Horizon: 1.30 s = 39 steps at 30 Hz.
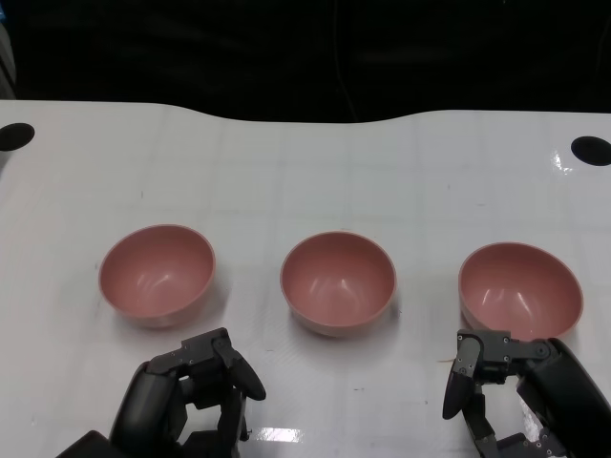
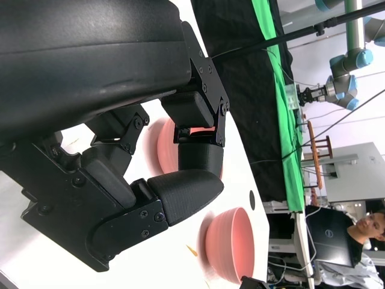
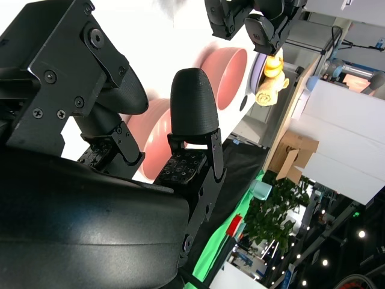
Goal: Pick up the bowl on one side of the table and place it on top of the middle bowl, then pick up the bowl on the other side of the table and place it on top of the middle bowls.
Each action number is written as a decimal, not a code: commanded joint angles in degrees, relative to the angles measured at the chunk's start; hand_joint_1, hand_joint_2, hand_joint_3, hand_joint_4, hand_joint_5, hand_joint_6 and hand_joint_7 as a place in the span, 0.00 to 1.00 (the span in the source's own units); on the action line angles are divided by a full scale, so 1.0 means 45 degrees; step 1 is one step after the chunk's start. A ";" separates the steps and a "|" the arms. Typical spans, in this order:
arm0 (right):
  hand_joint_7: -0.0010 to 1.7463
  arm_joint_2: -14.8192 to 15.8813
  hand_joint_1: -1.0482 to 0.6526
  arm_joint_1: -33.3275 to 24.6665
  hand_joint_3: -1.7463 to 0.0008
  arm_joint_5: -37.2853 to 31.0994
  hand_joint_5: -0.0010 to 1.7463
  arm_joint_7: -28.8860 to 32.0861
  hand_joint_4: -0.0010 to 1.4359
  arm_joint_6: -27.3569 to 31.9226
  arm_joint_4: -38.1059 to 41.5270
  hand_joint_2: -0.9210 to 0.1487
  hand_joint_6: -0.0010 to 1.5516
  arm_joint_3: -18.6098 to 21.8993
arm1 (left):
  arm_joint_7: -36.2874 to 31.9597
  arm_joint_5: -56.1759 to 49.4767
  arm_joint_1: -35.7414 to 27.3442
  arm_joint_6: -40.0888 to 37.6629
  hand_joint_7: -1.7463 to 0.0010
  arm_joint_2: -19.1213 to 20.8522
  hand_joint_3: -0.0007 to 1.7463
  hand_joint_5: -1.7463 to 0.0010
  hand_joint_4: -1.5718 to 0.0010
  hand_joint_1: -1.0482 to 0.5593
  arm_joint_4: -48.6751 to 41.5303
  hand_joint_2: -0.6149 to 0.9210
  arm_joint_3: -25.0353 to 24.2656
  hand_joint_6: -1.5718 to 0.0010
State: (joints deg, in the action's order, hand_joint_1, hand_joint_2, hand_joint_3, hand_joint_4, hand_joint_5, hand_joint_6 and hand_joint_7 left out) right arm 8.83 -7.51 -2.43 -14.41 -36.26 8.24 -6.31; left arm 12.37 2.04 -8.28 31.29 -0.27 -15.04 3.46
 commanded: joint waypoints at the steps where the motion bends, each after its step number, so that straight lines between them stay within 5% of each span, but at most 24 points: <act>1: 0.81 0.0151 0.66 0.0052 0.02 0.0034 0.99 0.0044 0.67 -0.0007 0.0038 0.73 0.57 0.0133 | 0.0118 0.0251 0.0039 0.0085 0.18 0.0184 0.74 0.04 0.43 0.24 -0.0161 0.67 -0.0131 0.41; 10: 0.81 0.0094 0.66 0.0053 0.02 -0.0014 0.99 0.0072 0.67 0.0068 0.0017 0.74 0.58 0.0075 | 0.0100 0.0417 0.0016 0.0098 0.20 0.0177 0.71 0.06 0.41 0.25 -0.0147 0.68 -0.0185 0.40; 20: 0.81 0.0033 0.66 0.0004 0.02 -0.0035 0.99 0.0168 0.67 -0.0033 -0.0007 0.74 0.58 0.0057 | -0.1017 -0.0624 0.0213 0.1200 0.36 0.0258 0.58 0.18 0.60 0.27 -0.0581 0.76 -0.0663 0.56; 22: 0.81 0.0039 0.66 -0.0022 0.01 -0.0013 1.00 0.0175 0.67 0.0041 -0.0073 0.74 0.58 0.0059 | -0.1365 -0.1053 0.0297 0.1417 0.44 0.0377 0.34 0.23 0.68 0.27 -0.0626 0.92 -0.0774 0.65; 26: 0.82 -0.0003 0.67 -0.0054 0.02 0.0130 1.00 0.0134 0.66 0.0098 -0.0084 0.73 0.57 0.0029 | -0.1397 -0.0971 0.0301 0.1205 0.55 0.0530 0.18 0.31 0.74 0.25 -0.0362 1.00 -0.0882 0.72; 32: 0.82 -0.0142 0.67 -0.0014 0.00 0.0002 1.00 0.0259 0.67 -0.0051 -0.0039 0.73 0.58 -0.0037 | -0.2065 -0.2267 0.0213 0.0744 0.62 0.1145 0.16 0.35 0.85 0.20 0.0462 1.00 -0.1060 0.84; 39: 0.82 -0.0240 0.66 0.0021 0.00 -0.0069 1.00 0.0249 0.68 0.0140 -0.0087 0.73 0.57 -0.0060 | -0.2679 -0.3983 0.0055 -0.0208 0.59 0.1643 0.17 0.30 0.93 0.19 0.1728 1.00 -0.0973 0.92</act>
State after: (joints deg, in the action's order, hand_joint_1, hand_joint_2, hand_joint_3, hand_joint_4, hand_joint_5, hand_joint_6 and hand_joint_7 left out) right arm 7.42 -7.53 -2.62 -13.70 -35.95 8.23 -6.74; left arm 1.60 -14.09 -7.74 31.71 5.50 -9.35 -0.53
